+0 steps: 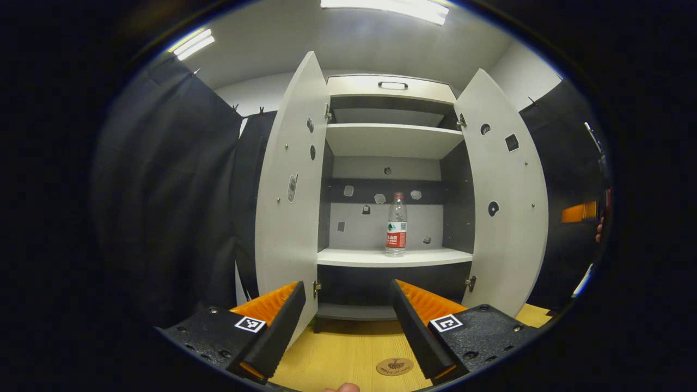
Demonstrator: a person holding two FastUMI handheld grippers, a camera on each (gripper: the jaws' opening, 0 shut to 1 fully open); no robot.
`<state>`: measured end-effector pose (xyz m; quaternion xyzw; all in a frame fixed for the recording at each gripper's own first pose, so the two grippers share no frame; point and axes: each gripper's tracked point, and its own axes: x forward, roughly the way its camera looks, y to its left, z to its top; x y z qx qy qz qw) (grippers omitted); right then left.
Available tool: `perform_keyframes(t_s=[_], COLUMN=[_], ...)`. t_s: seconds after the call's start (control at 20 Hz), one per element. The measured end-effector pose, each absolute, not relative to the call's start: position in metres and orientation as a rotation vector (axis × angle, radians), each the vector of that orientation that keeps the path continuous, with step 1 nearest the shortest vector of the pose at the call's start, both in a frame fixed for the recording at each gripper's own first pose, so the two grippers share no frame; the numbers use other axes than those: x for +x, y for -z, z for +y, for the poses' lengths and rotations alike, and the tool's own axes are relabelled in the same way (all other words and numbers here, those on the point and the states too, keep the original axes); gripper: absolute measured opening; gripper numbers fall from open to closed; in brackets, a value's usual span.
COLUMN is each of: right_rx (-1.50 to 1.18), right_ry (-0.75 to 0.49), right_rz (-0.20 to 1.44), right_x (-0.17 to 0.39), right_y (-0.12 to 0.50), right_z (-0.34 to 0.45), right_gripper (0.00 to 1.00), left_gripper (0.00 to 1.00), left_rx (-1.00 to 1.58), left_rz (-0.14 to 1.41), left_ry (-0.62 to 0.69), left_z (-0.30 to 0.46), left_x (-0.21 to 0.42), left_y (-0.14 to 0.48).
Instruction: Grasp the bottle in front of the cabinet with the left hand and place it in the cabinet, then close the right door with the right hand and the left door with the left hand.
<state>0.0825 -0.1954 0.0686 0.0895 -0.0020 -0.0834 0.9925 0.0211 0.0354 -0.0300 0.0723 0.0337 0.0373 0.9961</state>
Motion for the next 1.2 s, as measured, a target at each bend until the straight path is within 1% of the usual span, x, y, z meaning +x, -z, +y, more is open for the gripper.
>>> perform_keyframes(t_s=[0.1, 0.3, 0.55, 1.05, 1.2], right_rx=[0.193, 0.204, 0.121, 0.099, 0.106], right_ry=[0.153, 0.155, 0.132, 0.100, 0.063], right_rz=[-0.048, -0.091, -0.076, -0.089, -0.076], right_x=[0.103, 0.136, 0.159, 0.156, 0.158], right_y=[-0.095, -0.117, -0.109, -0.110, -0.106], right_z=[-0.209, -0.226, -0.216, -0.195, -0.174], right_gripper=[0.98, 0.98, 0.98, 0.97, 0.97], left_gripper=[0.95, 0.95, 0.95, 0.94, 0.95], left_rx=[0.131, 0.109, 0.111, 0.096, 0.075], left_rz=[0.067, 0.082, 0.096, 0.098, 0.115], left_ry=[-0.088, -0.095, -0.090, -0.052, -0.019], left_z=[0.042, 0.045, 0.045, 0.037, 0.032], left_x=[0.019, 0.017, 0.020, 0.035, 0.041], left_y=[0.030, 0.033, 0.037, 0.041, 0.043])
